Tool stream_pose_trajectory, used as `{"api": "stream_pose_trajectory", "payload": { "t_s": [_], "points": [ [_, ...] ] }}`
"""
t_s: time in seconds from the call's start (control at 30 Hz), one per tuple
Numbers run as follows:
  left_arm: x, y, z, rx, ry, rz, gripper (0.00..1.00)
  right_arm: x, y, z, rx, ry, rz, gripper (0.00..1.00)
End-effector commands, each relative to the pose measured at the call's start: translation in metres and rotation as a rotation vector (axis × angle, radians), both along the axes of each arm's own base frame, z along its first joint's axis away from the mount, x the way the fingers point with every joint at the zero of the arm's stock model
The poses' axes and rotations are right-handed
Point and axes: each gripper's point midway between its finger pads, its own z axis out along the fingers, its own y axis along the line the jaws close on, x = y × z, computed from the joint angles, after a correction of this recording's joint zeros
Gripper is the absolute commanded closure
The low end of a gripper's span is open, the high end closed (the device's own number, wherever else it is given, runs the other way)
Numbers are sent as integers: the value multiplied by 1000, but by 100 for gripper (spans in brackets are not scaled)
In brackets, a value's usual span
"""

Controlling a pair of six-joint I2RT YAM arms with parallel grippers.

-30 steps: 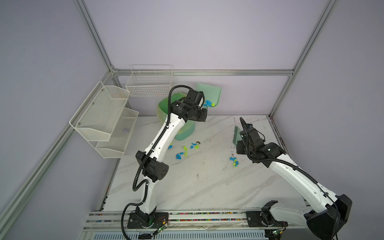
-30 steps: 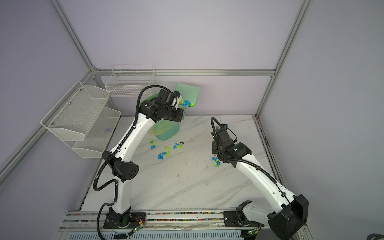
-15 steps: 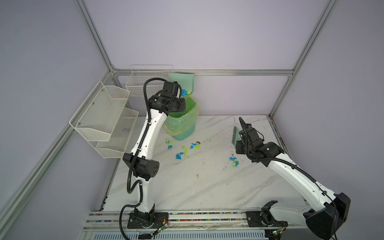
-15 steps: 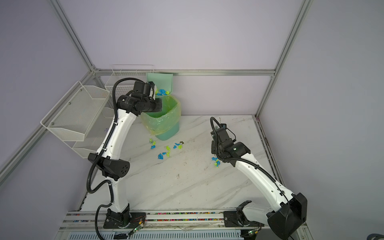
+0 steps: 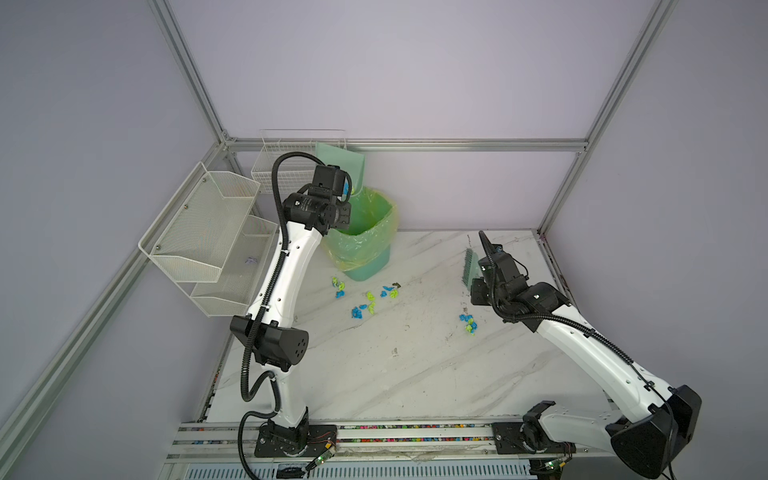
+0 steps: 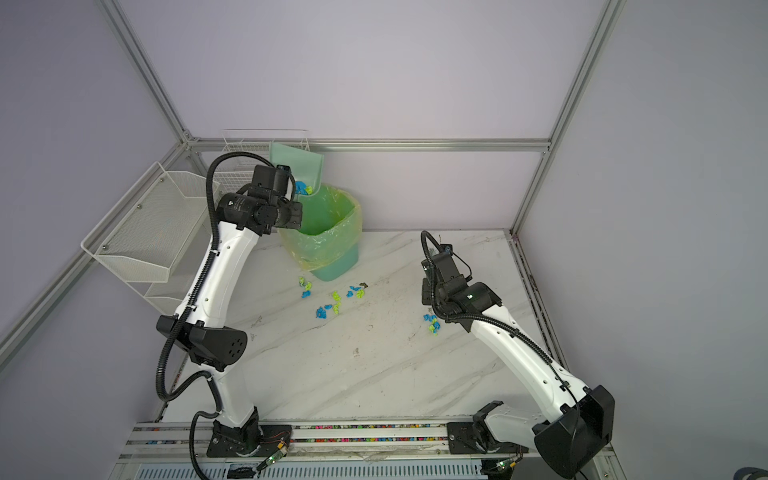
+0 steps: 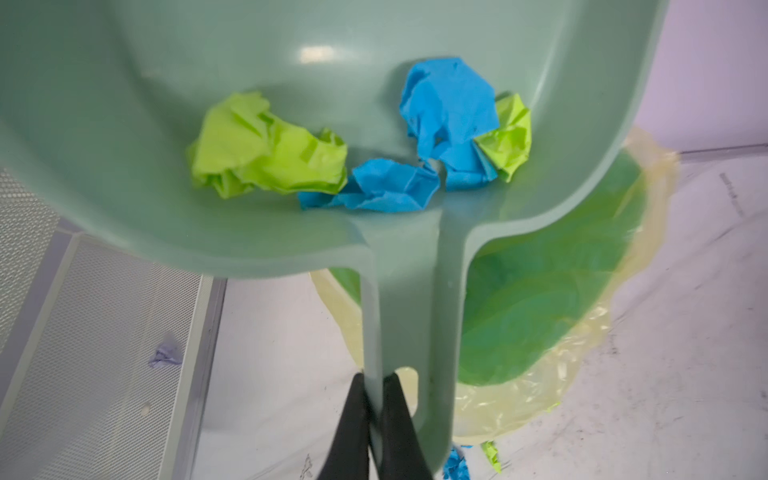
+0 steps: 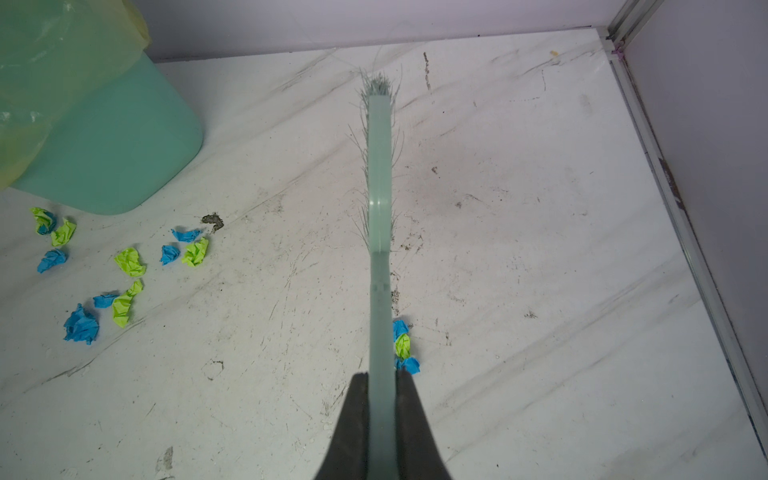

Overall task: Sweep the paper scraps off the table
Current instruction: 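Tip the dustpan over the trash bin with the left gripper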

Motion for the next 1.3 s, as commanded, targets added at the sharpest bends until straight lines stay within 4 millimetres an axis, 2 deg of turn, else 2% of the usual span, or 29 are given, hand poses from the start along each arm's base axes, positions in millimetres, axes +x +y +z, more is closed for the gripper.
{"api": "stream_pose_trajectory", "payload": {
  "t_s": [0.0,0.2,0.4,0.57,0.77,0.93,1.13,1.27],
  "points": [
    [-1,18,-2,93,-3,41,100,7,2,8,9,-28,0,100],
    [0,38,-7,228,2,108,100,9,2,8,-1,-32,6,100],
    [3,43,-17,389,15,133,100,13,7,7,2,-30,16,100],
    [8,37,-17,556,2,145,100,15,8,9,0,-33,23,100],
    [13,44,-7,788,-23,273,100,12,7,9,3,-37,30,100],
    [15,43,1,949,-33,323,100,13,11,17,31,-59,44,100],
    [14,42,7,1069,-48,348,100,14,12,19,31,-65,45,100],
    [12,40,13,1090,-83,367,100,12,11,15,30,-60,46,100]
  ]
}}
